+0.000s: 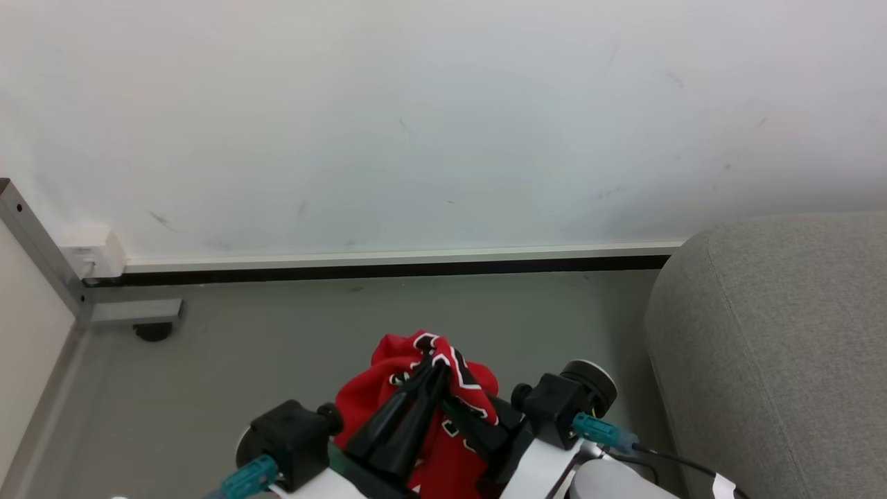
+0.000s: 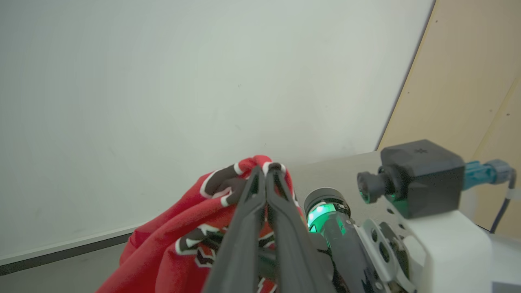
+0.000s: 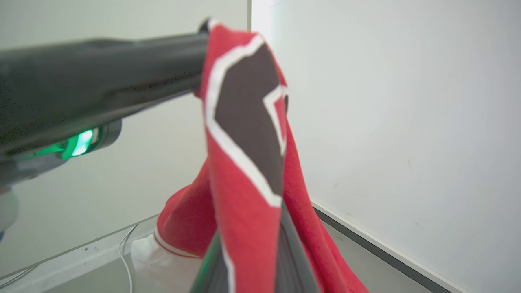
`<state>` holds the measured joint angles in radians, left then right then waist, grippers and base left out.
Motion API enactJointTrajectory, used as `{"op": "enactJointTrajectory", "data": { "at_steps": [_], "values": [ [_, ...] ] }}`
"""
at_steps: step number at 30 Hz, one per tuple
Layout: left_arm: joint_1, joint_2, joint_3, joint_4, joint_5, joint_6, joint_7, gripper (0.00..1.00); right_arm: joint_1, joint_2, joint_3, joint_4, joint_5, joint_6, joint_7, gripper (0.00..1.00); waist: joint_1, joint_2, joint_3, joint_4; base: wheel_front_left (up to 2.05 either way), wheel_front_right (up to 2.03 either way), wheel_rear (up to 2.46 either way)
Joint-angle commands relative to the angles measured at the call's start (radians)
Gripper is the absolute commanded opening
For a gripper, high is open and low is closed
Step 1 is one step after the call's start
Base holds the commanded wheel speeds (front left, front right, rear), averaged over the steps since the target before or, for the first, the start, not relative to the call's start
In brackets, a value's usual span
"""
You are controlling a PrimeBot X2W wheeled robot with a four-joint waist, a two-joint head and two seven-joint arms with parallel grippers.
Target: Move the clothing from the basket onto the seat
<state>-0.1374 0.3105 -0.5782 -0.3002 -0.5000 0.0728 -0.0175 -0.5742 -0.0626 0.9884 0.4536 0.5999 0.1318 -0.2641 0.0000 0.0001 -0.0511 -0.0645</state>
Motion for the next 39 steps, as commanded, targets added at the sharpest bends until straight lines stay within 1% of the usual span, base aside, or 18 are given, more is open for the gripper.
{"op": "enactJointTrajectory", "data": {
  "at_steps": [1,2,3,4,12,19,24,30,34,39],
  "values": [
    [0.011,0.007,0.006,0.007,-0.001,0.006,-0.006,0.31,-0.006,0.000,-0.014,-0.007,0.003,-0.002,-0.001,0.00,0.0000,-0.0001,-0.001,-0.001,0.00,0.00,0.00],
    [0.011,0.007,0.006,0.007,-0.001,0.006,-0.006,0.31,-0.006,0.000,-0.014,-0.007,0.003,-0.002,-0.001,0.00,0.0000,-0.0001,-0.001,-0.001,0.00,0.00,0.00],
    [0.014,0.007,0.006,0.009,-0.001,0.009,-0.008,0.71,-0.003,-0.001,-0.018,-0.009,0.003,-0.002,0.000,0.00,0.0000,-0.0001,-0.001,-0.001,0.00,0.00,0.00],
    [0.017,0.005,0.007,0.011,-0.002,0.011,-0.012,1.00,0.002,-0.003,-0.026,-0.011,0.005,-0.002,-0.001,0.00,0.0000,-0.0001,-0.001,-0.001,0.00,0.00,0.00],
    [0.035,0.005,0.007,0.023,-0.003,0.023,-0.031,1.00,0.030,-0.029,-0.079,-0.030,-0.009,-0.002,-0.001,0.00,0.0000,-0.0001,0.004,-0.018,0.00,0.00,0.00],
    [0.044,0.009,0.015,0.050,0.015,0.033,-0.058,1.00,0.046,-0.060,-0.120,-0.050,-0.026,-0.002,-0.001,0.00,0.0000,-0.0001,0.013,-0.063,0.00,0.00,0.00],
    [0.045,0.008,0.010,0.069,0.019,0.031,-0.075,1.00,0.045,-0.081,-0.157,-0.058,-0.037,-0.002,-0.001,0.00,0.0000,-0.0001,0.025,-0.124,0.00,0.00,0.00],
    [0.036,0.003,0.005,0.085,0.029,0.029,-0.096,1.00,0.052,-0.108,-0.204,-0.082,-0.053,-0.002,-0.001,0.00,0.0000,-0.0001,0.042,-0.212,0.00,0.00,0.00],
    [0.027,-0.002,-0.003,0.092,0.036,0.032,-0.107,1.00,0.075,-0.144,-0.253,-0.096,-0.065,-0.002,0.000,0.00,0.0000,-0.0001,0.055,-0.271,0.00,0.00,0.00],
    [0.020,-0.010,-0.030,0.110,0.054,0.024,-0.117,1.00,0.118,-0.191,-0.327,-0.129,-0.089,-0.002,-0.001,0.00,0.0000,-0.0001,0.069,-0.336,0.00,0.00,0.00]
  ]
}}
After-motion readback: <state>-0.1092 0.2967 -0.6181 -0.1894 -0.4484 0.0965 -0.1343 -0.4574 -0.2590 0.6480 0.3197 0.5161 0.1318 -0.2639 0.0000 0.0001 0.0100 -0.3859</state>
